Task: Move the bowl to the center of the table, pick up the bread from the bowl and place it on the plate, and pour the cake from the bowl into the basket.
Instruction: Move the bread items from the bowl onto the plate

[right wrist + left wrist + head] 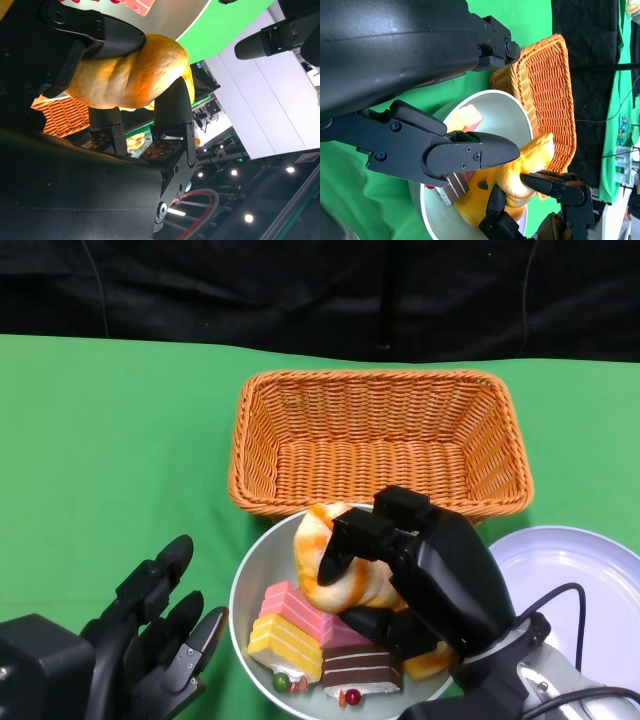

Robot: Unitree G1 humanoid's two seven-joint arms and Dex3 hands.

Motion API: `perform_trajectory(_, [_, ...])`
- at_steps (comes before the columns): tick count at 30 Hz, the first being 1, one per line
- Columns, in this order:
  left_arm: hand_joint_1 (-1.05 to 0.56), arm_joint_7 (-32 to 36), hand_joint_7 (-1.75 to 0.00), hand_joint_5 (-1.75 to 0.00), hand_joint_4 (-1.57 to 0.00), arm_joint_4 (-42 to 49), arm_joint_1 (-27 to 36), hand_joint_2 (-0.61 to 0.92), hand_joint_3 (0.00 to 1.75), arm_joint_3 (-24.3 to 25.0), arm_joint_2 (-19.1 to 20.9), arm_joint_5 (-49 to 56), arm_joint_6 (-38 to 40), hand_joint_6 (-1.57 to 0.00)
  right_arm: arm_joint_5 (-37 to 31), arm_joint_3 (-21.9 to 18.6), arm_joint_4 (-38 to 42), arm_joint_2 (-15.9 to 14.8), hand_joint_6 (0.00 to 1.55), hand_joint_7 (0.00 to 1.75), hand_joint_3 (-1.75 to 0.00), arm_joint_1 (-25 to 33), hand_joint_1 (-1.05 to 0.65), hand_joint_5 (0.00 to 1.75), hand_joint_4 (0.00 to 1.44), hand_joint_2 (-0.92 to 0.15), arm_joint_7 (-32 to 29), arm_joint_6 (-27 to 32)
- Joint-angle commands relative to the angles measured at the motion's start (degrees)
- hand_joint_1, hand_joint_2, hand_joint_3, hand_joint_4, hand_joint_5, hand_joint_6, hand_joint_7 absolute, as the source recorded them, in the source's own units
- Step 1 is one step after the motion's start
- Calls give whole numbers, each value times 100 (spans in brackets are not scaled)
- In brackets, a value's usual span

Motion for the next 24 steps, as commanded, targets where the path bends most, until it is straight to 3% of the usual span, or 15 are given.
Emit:
perform_trajectory(1, [-67,-40,-3,-16,-19,20,75,92,49,42,2,33,-108,-17,369,-238,-587,-97,81,172,-161,129,-17,175,103,-18,61,-324])
perform_trajectory(5, [-67,-51,-3,-16,-19,-8,111,92,49,54,-4,31,-122,-16,570,-370,-982,-63,80,174,-169,328,-20,175,104,-15,264,-365])
perform_trajectory(13, [-67,-96,-2,-16,-17,82,78,92,48,51,3,94,-328,-17,770,-1021,-2094,-183,80,175,-175,677,-17,175,103,-11,769,-210])
perform_trajectory(24, [-65,-180,-2,-17,-19,224,215,92,48,-42,54,541,-945,-19,170,-1866,-3207,-394,90,155,-174,1358,-8,175,106,1,1513,1103])
